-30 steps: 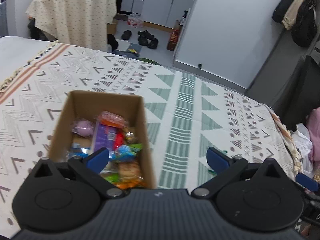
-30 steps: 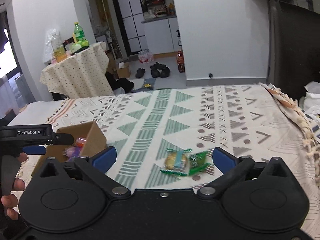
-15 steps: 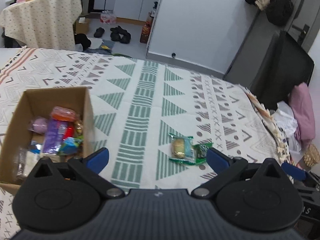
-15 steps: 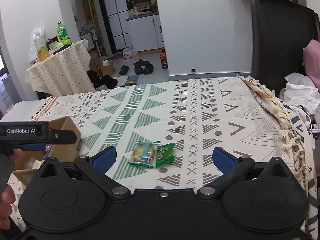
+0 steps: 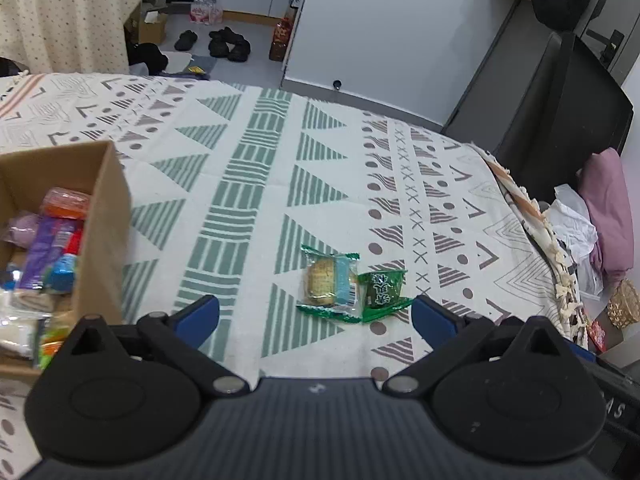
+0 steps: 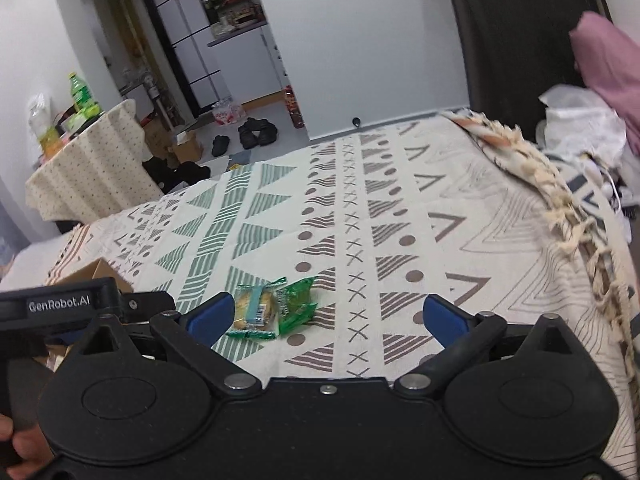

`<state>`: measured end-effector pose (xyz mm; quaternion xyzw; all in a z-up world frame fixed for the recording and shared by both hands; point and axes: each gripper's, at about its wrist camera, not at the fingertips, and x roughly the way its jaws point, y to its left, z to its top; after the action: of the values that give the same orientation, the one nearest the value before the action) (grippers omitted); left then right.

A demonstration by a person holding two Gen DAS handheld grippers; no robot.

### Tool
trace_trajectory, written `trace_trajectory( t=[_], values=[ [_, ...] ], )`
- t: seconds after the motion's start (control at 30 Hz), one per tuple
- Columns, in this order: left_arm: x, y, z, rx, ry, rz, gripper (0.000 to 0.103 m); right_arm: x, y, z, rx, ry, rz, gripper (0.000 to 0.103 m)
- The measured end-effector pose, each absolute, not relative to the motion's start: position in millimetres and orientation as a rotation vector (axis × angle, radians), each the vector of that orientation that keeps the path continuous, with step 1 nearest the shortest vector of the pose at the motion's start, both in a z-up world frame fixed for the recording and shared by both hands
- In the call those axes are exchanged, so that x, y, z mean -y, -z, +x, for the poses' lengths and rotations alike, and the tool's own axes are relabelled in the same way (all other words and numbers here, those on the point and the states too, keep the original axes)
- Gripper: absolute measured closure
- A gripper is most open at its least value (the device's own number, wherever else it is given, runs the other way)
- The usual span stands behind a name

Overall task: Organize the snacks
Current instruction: 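Move both tools back toward the biscuit pack and green candy, then grasp the clear biscuit pack with the left tool while the right grasps the green candy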

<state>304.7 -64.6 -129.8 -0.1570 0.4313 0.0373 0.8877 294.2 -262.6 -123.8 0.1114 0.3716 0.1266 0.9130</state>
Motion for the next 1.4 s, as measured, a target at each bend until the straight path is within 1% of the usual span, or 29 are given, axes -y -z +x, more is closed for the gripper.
trace_trajectory(
  t=[0.07,0.1,0.13,0.23,0.27,0.3,0.33,0.4,0.7,0.83,0.87,0.93,0.97,1.4],
  values=[
    [68.2,136.7,311.4,-0.901,-0.067,-0.317,0.004,266.8,130.6,301.9,-0.789,-0.245,0.263,0.014],
    [69.3,140.3,314.6,-0.897,-0.063,-0.317,0.007,268.7,134.5,306.1,-0.806,-0.243,0.286,0.018],
    [70.3,143.6,317.3,-0.893,-0.064,-0.316,0.008,269.3,137.6,309.0,-0.82,-0.246,0.306,0.02],
    [71.4,156.3,329.2,-0.905,-0.063,-0.318,0.016,265.6,146.5,316.4,-0.842,-0.259,0.318,0.023],
    [71.3,160.5,333.2,-0.908,-0.059,-0.322,0.021,262.6,148.7,318.7,-0.843,-0.259,0.307,0.023],
    [71.1,165.1,338.0,-0.915,-0.06,-0.325,0.026,259.5,150.9,321.2,-0.844,-0.264,0.299,0.026],
    [70.6,169.7,342.7,-0.925,-0.061,-0.33,0.028,257.3,152.6,323.8,-0.847,-0.271,0.299,0.028],
    [68.1,178.9,350.9,-0.938,-0.057,-0.353,0.034,253.4,157.6,329.6,-0.865,-0.269,0.31,0.028],
    [73.4,213.4,380.8,-0.979,-0.033,-0.353,0.035,248.3,173.4,352.9,-0.893,-0.247,0.325,0.029],
    [79.3,221.5,386.7,-0.969,-0.029,-0.285,0.035,243.5,179.0,358.7,-0.903,-0.252,0.322,0.029],
    [79.9,222.4,387.8,-0.965,-0.033,-0.275,0.039,241.9,179.5,358.8,-0.903,-0.259,0.319,0.029],
    [80.1,223.0,390.8,-0.962,-0.043,-0.25,0.051,238.9,179.8,359.6,-0.901,-0.268,0.313,0.029],
    [79.7,222.3,392.4,-0.963,-0.049,-0.234,0.055,237.5,180.4,360.9,-0.9,-0.27,0.31,0.029],
    [36.4,201.0,377.6,-0.922,-0.097,-0.321,0.056,203.9,187.7,377.4,-0.903,-0.347,0.255,0.029]
  ],
)
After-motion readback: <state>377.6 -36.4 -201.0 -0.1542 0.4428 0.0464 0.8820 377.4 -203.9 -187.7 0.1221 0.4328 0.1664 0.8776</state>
